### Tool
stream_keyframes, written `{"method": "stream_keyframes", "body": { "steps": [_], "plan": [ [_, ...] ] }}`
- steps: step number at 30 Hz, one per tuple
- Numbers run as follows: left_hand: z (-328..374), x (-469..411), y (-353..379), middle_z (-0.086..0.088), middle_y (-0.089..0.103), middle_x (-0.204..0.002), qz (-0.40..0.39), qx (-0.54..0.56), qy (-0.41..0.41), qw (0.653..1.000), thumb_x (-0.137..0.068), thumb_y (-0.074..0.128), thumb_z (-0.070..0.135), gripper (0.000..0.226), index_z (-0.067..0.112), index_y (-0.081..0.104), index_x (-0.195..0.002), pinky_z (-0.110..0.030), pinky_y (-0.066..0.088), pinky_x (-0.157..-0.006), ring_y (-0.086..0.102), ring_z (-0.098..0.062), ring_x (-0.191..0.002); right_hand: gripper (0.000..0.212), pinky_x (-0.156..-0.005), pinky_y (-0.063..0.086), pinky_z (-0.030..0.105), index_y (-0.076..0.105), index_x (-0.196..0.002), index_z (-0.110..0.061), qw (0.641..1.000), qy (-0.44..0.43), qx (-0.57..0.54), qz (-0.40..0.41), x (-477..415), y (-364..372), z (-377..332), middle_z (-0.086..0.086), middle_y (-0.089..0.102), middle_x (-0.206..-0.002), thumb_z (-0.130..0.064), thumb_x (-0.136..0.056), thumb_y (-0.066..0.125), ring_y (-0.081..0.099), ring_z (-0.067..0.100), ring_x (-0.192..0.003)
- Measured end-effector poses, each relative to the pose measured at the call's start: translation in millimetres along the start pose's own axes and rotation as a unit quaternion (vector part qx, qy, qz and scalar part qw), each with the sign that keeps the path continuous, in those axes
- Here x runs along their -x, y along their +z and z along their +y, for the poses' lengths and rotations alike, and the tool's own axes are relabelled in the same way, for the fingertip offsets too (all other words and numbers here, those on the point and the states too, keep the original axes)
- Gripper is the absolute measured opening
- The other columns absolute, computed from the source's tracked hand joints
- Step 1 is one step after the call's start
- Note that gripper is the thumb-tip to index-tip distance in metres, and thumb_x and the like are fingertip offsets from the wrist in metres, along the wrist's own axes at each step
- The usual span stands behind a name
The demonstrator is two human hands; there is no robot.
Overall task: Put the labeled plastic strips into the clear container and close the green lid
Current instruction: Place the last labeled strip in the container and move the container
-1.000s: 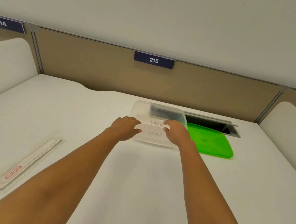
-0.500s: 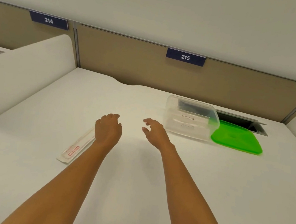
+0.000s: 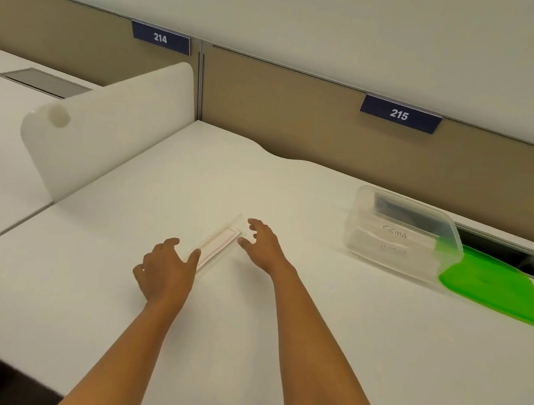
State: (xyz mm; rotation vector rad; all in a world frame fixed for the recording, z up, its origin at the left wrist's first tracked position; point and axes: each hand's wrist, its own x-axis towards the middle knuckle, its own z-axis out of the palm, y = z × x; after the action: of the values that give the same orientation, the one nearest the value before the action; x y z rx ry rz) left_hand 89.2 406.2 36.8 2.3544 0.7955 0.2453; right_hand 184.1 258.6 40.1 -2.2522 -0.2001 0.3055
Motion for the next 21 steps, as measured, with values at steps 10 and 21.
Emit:
{"method": "stream_keyframes", "body": {
  "steps": [10,21],
  "plan": [
    [-19,-8,8,-0.002,0.072,-0.093,-0.001,0.158,-0.058,0.986,-0.086,0.063,0.034,0.020,0.018,0.072,-0.092,-0.028,0.044,-0.067,0.061,-0.021,-0.082,0.055,-0.115,0.029,0.036,0.024,-0.149,-0.013,0.999,0.013,-0.033,-0.019,-46,14,8,0.008,0.032,-0.152,-0.018,-0.098,0.045,0.033,0.023,-0.140],
    [30,-48,-5,-0.006,0.069,-0.074,-0.025,0.326,-0.037,0.944,-0.084,0.070,0.020,0.015,0.007,0.073,-0.091,-0.027,0.055,-0.062,0.065,-0.018,-0.062,0.041,-0.089,0.041,0.024,0.048,-0.134,-0.017,0.977,-0.023,-0.204,0.058,-53,-32,19,0.000,0.055,-0.105,-0.013,-0.094,0.052,0.052,0.014,-0.099]
  ]
}}
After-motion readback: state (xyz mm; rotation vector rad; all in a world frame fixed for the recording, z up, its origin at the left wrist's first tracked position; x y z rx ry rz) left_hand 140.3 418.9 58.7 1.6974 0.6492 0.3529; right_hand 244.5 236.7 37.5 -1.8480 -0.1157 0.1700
